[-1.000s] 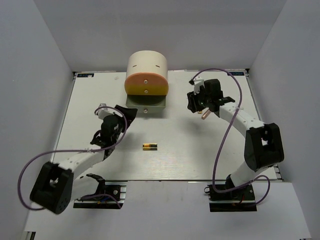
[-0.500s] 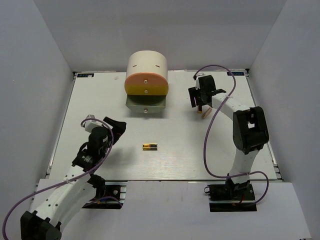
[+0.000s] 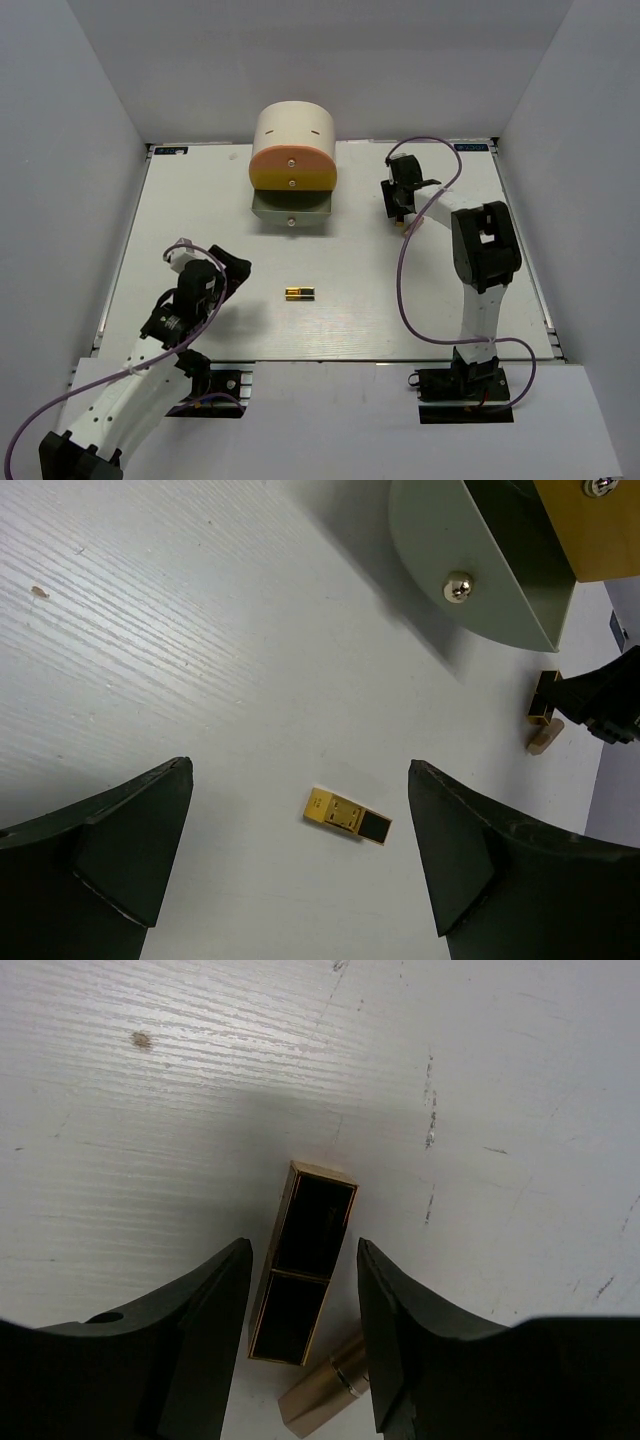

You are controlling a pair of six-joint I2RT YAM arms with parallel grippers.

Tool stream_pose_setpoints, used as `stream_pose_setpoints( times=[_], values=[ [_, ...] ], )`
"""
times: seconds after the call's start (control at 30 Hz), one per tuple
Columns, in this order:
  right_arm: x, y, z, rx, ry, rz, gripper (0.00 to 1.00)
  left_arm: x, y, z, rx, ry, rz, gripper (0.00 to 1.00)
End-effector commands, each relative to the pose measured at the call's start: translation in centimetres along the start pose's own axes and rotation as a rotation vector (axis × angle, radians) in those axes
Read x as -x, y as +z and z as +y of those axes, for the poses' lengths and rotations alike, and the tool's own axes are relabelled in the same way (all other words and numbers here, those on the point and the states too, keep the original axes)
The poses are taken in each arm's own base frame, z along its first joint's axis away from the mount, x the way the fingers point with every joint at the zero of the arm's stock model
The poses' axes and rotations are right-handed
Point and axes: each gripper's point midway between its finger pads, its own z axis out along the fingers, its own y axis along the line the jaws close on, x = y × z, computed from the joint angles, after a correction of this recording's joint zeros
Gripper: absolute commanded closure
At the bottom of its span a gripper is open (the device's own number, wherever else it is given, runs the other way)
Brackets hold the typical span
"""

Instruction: Organize the makeup

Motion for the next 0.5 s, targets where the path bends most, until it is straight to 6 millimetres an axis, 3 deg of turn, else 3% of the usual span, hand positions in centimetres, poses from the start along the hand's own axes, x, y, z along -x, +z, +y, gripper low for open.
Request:
stream_pose_setpoints(
  times=[0.0,0.1,0.23,0.37,0.47],
  values=[
    [2.2,0.2,-0.7,-0.022,0.035,-0.046,0.48,1.1,-0.8,-0.6,-0.012,0.003,-0.029,0.02],
    [1.6,0.8,-0.5,0.000,0.061,-0.024,0.53,0.8,-0.8,-0.5,-0.017,-0.003,-0.020,0.02],
    [1.0,0.8,-0.2,0.037,0.075,-0.002,0.68,0.7,-0.8,-0.8,-0.030,-0.005,-0.014,0.03],
    [1.2,0.1,0.7,0.120,0.076,-0.007,0.76,0.7,-0.7,-1.0,-0.034,0.004,-0.013,0.03],
    [2.5,-2.0,1.5,0.213,0.073,-0.055,0.84,0.7,-0.6,-1.3,-0.045,0.008,-0.009,0.03]
  ],
)
